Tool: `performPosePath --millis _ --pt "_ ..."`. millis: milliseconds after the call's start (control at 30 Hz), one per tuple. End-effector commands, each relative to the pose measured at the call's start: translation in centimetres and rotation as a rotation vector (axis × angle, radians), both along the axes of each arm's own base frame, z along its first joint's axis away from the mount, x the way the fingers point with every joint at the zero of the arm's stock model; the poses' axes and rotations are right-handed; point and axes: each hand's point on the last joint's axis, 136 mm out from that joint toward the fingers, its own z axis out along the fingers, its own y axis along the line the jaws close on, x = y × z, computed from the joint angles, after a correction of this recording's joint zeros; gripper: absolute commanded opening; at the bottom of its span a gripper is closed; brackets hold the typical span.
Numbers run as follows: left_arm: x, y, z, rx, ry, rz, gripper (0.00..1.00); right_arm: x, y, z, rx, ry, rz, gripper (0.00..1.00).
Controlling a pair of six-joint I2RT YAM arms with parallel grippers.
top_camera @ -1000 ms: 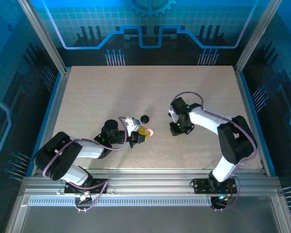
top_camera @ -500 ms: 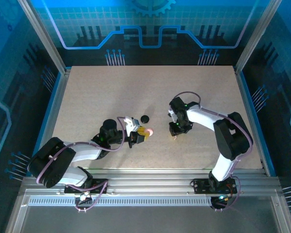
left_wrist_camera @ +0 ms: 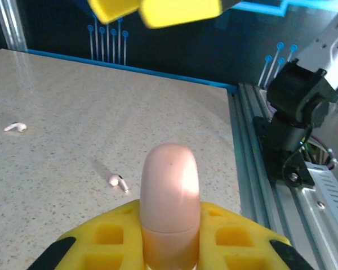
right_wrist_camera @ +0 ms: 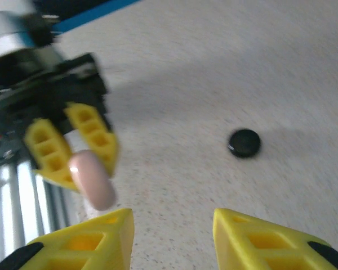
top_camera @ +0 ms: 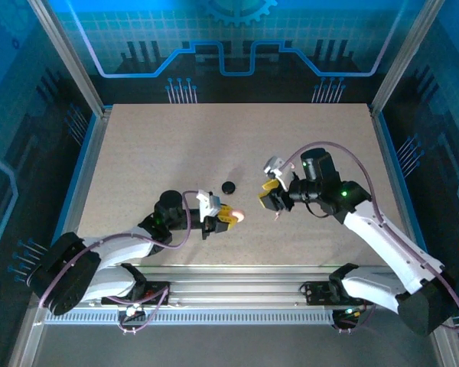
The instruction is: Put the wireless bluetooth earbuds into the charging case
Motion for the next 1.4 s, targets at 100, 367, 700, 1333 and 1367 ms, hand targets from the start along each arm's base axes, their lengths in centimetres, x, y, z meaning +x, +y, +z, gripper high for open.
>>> performPosePath --millis 100,367,700,1333,1367 --pt "-1.5 -0.7 2.1 -0.011 -0.087 -0.08 0.08 -5.3 2.9 -0.5 -0.016 -0.154 0.353 0.45" --pt "-2.1 -0.6 2.4 -0.013 -0.106 -0.087 0.08 -4.9 4.7 -2.1 -0.097 -0.129 0.404 0.49" --pt "-2.3 -0.6 2.8 -0.02 -0.119 -0.089 0.08 -5.0 6.0 -2.4 -0.106 -0.096 0.466 0.42" --pt "-1.8 -0.4 2.4 -0.006 -0.114 -0.051 0.39 -5.2 6.1 -2.4 -0.119 -0.083 0.483 0.03" --pt "-1.8 -0.4 2.2 -0.003 -0.111 -0.052 0.41 -5.2 6.1 -2.3 -0.118 -0.089 0.484 0.03"
